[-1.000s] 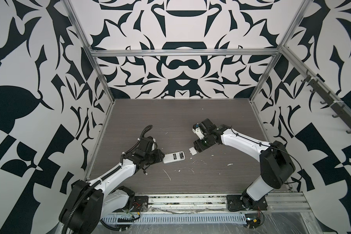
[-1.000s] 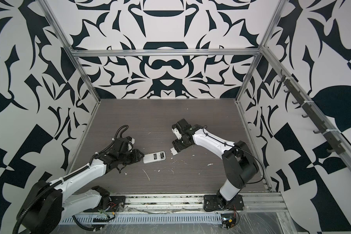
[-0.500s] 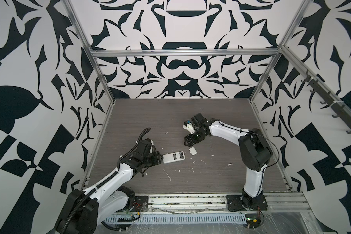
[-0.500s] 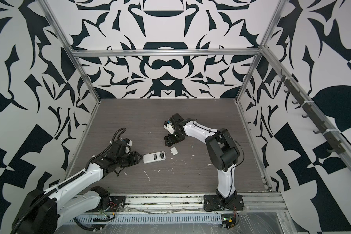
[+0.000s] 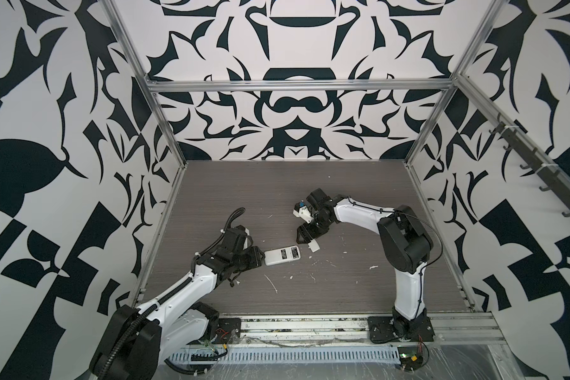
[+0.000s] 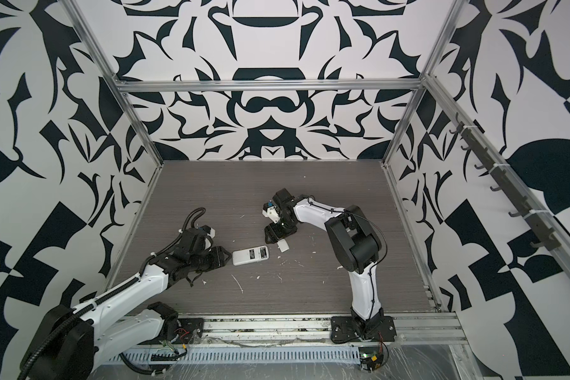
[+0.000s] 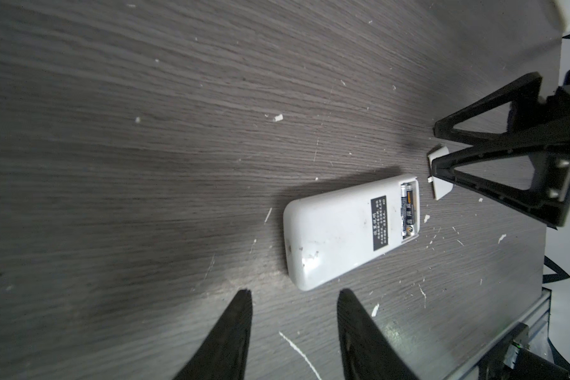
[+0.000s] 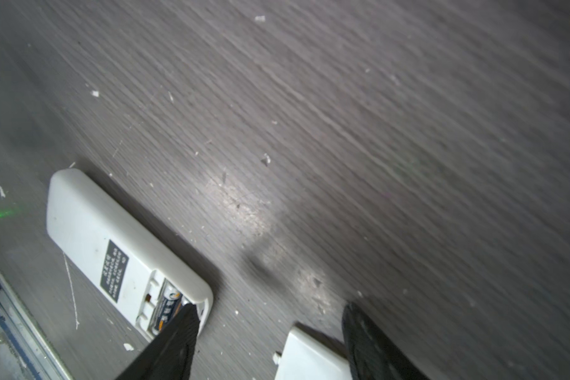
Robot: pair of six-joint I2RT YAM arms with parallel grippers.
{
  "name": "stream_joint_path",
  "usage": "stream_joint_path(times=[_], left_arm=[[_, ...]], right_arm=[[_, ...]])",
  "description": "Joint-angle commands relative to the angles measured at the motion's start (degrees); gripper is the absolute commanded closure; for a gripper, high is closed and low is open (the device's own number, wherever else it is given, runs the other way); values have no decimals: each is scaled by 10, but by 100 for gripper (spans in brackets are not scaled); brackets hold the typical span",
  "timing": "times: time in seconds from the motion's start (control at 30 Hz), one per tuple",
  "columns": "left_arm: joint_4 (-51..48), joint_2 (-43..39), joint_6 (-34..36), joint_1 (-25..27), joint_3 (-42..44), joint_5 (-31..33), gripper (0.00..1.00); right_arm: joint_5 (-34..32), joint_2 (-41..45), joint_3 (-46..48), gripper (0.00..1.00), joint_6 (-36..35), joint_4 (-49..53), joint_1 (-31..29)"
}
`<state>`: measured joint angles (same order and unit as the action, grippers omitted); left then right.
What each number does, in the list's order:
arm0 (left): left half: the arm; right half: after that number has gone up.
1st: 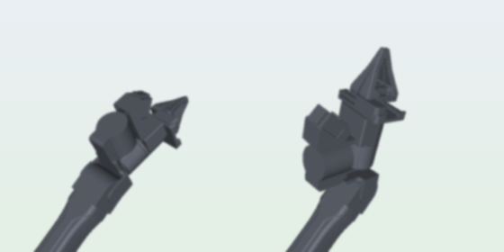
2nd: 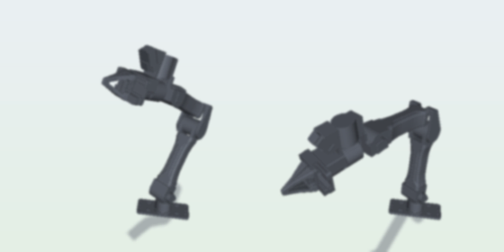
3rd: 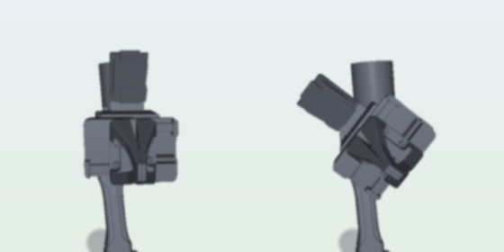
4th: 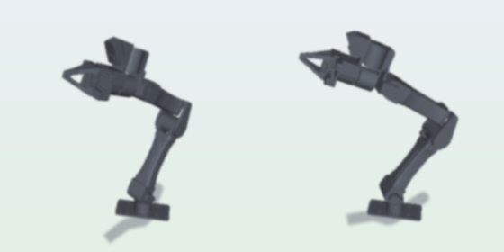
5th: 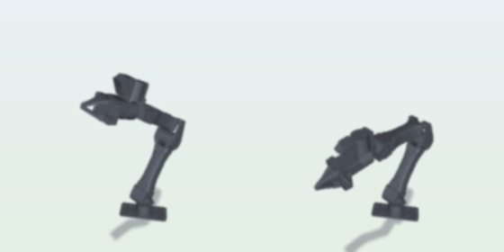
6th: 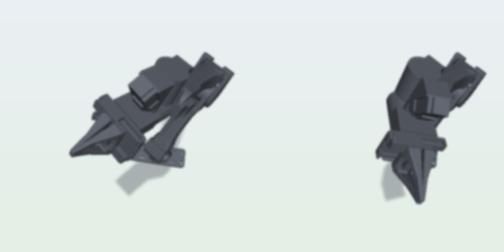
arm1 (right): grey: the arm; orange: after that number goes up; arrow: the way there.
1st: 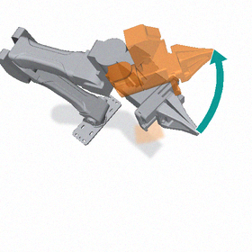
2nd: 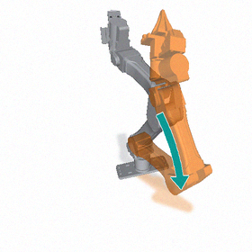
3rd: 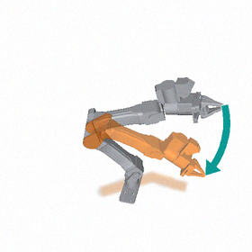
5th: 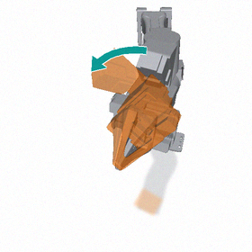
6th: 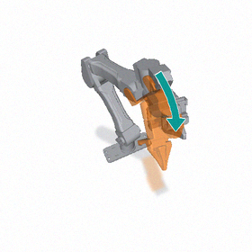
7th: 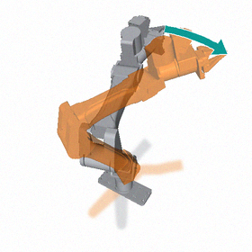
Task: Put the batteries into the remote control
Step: 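Open and raise the right gripper, moving it over the white cover, then lower the right gripper and grasp the white battery cover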
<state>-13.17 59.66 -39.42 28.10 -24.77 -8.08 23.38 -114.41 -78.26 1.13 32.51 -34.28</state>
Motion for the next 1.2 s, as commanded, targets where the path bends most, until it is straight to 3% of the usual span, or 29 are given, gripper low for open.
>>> stream_joint_path(times=[0.0, 0.4, 0.87, 1.17], left_arm=[[-8, 3, -1, 0, 3, 6, 53], [-3, 4, 0, 0, 3, 6, 53], [-1, 3, -1, 0, 4, 5, 53], [-1, -6, -2, 1, 7, 5, 53]], right_arm=[[8, 15, 1, 30, -7, 12, -3], [-14, 67, 68, 41, -4, 27, -9], [-36, 124, 136, 42, 9, 46, -39], [-99, 141, 153, 38, 25, 69, -79]])
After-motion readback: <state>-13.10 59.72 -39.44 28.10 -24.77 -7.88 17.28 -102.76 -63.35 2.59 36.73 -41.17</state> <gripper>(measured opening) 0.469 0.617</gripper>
